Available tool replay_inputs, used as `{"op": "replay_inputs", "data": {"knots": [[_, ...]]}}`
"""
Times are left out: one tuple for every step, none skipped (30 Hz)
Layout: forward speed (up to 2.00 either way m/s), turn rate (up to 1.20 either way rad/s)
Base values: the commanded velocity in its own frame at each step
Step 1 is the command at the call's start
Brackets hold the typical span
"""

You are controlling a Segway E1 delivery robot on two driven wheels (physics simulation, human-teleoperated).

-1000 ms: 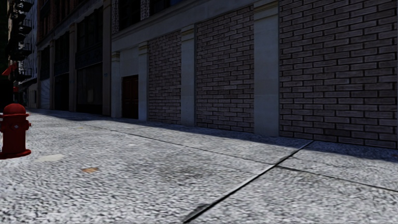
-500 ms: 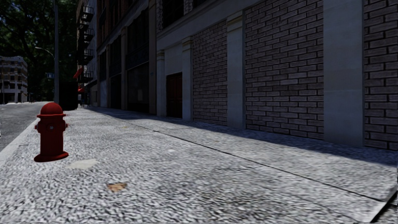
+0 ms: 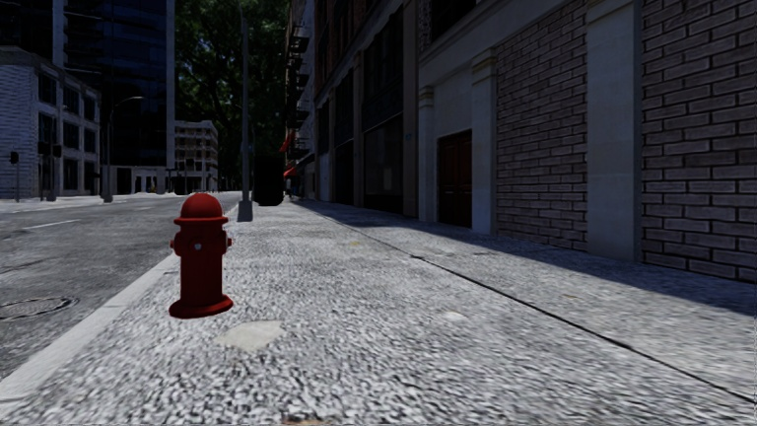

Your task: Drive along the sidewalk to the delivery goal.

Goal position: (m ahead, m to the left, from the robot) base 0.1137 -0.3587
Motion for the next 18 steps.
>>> {"op": "replay_inputs", "data": {"knots": [[1.47, 0.51], [1.47, 0.45], [1.47, 0.45], [1.47, 0.39], [1.47, 0.35], [1.47, 0.35], [1.47, 0.3], [1.47, 0.19], [1.47, 0.07], [1.47, 0.03], [1.47, 0.02], [1.42, 0.01], [1.1, 0.01], [0.66, 0.01], [0.66, 0.01], [0.0, 0.01], [0.0, 0.0], [0.0, 0.0]]}}
